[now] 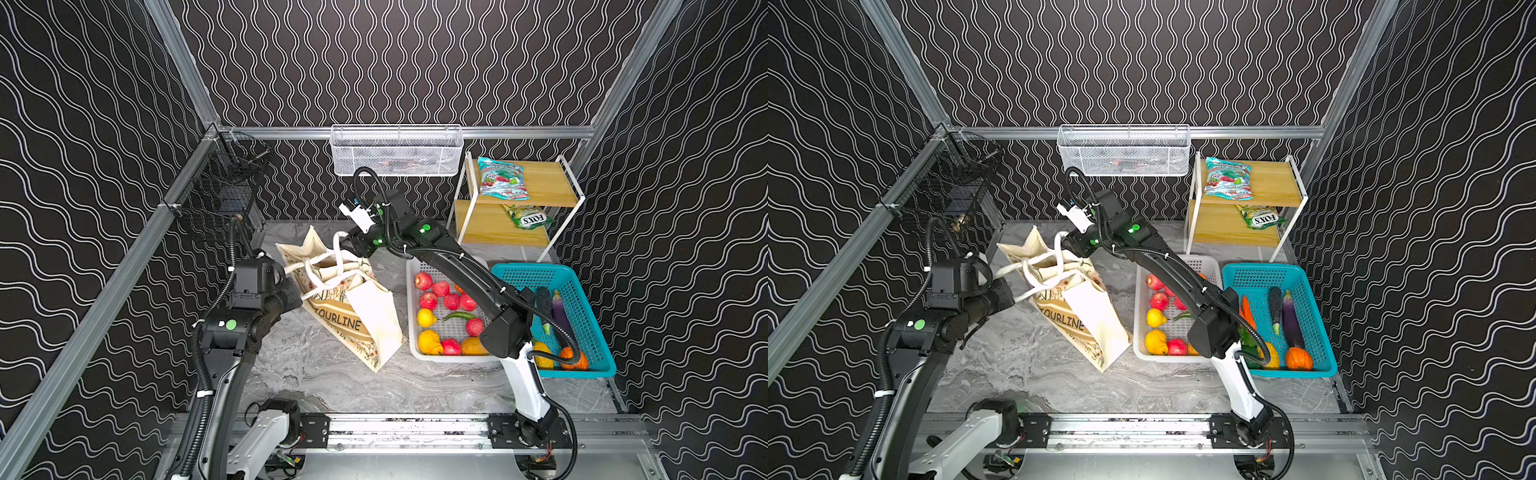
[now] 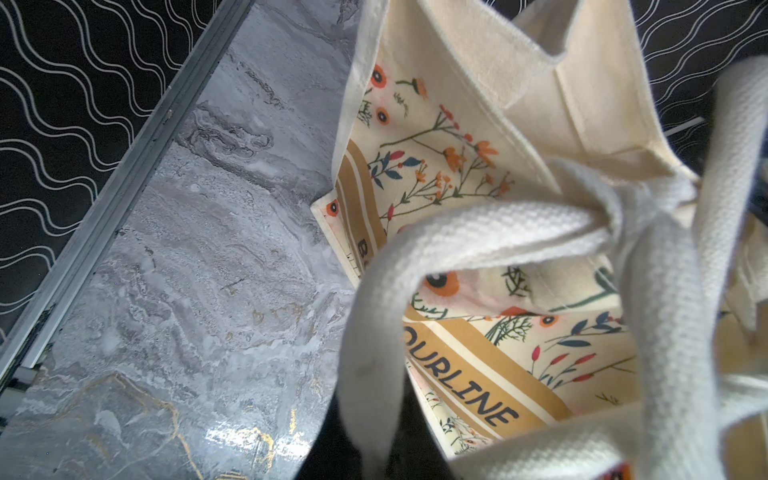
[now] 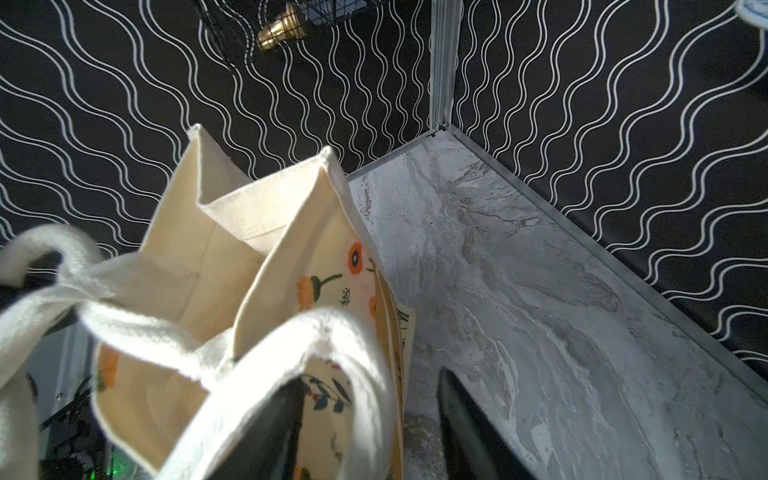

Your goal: Place the food into the grocery bag and tie it

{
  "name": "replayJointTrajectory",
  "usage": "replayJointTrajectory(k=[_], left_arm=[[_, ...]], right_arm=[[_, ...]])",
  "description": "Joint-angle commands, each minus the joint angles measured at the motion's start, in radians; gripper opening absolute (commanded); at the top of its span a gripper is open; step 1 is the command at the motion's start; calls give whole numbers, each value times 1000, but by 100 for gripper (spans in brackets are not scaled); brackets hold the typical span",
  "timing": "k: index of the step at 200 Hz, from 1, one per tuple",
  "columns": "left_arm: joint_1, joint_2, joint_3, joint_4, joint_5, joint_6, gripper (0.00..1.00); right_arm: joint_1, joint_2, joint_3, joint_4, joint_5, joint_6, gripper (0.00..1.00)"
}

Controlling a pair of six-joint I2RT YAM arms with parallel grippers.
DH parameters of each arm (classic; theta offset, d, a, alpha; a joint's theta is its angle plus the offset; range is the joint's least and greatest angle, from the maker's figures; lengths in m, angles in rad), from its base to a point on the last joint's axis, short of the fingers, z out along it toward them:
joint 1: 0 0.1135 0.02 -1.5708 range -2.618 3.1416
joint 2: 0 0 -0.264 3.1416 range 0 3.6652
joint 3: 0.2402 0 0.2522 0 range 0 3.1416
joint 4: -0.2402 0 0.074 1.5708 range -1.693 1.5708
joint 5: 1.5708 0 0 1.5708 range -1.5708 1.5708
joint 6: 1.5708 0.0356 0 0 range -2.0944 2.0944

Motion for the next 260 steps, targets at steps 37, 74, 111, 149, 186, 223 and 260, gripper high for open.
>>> replayJointTrajectory(k=[37,74,111,149,186,223,260], left_arm=[[0,12,13,-49,-115,-2,0],[0,45,25,-127,-247,-3,0],[3,61,31,-162,-316,-12,0],[17,78,27,-148,-295,-20,0],[17,124,5,-17,-85,-26,0],[1,196,21,105,81,-16,0],[-31,250,60,125,113,-2,0]], right_arm=[[-60,-200,-270,222,107,86,0],[-160,-351,-429,287,127,134,0],[-272,-464,-610,360,124,199,0],[-351,-552,-786,467,120,283,0],[-351,-572,-849,549,32,298,0],[-294,-518,-822,581,-77,244,6],[-251,-461,-785,559,-67,196,15]])
